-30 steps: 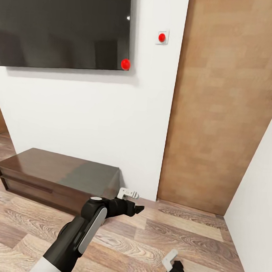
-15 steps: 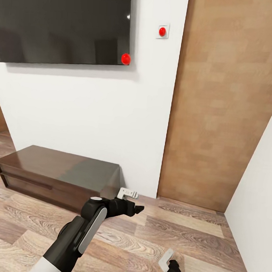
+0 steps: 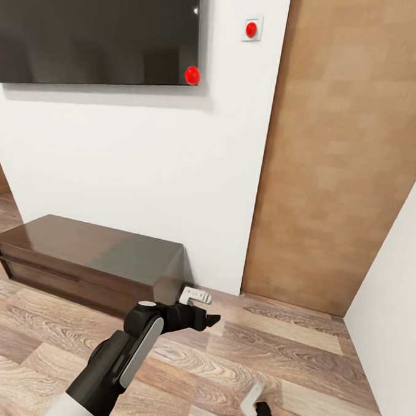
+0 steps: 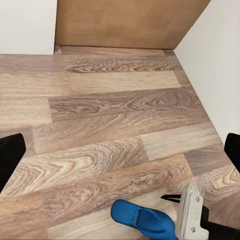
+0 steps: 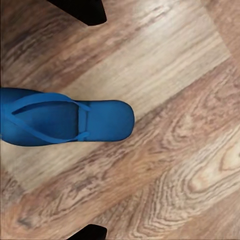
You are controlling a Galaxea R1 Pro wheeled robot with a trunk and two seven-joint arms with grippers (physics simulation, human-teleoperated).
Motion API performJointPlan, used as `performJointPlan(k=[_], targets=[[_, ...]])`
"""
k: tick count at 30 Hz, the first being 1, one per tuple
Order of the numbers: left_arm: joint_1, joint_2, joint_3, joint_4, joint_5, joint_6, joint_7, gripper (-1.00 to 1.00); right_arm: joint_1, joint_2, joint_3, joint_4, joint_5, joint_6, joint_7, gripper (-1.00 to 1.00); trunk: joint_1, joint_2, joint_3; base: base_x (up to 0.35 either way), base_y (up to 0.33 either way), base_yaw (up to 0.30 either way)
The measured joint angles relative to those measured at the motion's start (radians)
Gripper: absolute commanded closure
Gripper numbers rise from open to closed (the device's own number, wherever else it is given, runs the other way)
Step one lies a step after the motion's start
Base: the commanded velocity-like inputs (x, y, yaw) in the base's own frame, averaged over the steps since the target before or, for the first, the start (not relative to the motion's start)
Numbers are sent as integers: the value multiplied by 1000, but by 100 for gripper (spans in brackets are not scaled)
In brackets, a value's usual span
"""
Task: In the bedroom, move the book from the bed onto either nightstand, and place the two sandals side by side next to the bed.
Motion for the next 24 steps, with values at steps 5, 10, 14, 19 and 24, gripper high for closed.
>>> performJointPlan(k=[5, 10, 14, 19, 24], targets=[[0, 0, 1, 0, 0, -1, 1, -100, 0, -6, -4, 0, 0, 1, 37, -100, 2, -1, -19, 0, 0, 0], [0, 0, 1, 0, 0, -1, 2, -100, -1, -7, -7, -2, -4, 2, 37, -100, 4, -2, -39, 0, 0, 0], [0, 0, 0, 1, 0, -1, 2, -100, -2, -10, -9, -2, -5, 6, 36, -100, 6, -3, -54, 0, 0, 0], [0, 0, 0, 1, 1, -2, 2, -100, -3, -14, -11, -2, -6, 14, 35, -100, 9, -4, -74, 0, 0, 0], [0, 0, 0, 1, 1, -2, 2, -100, -3, -14, -12, -2, -6, 16, 31, -100, 11, -6, -93, 0, 0, 0]])
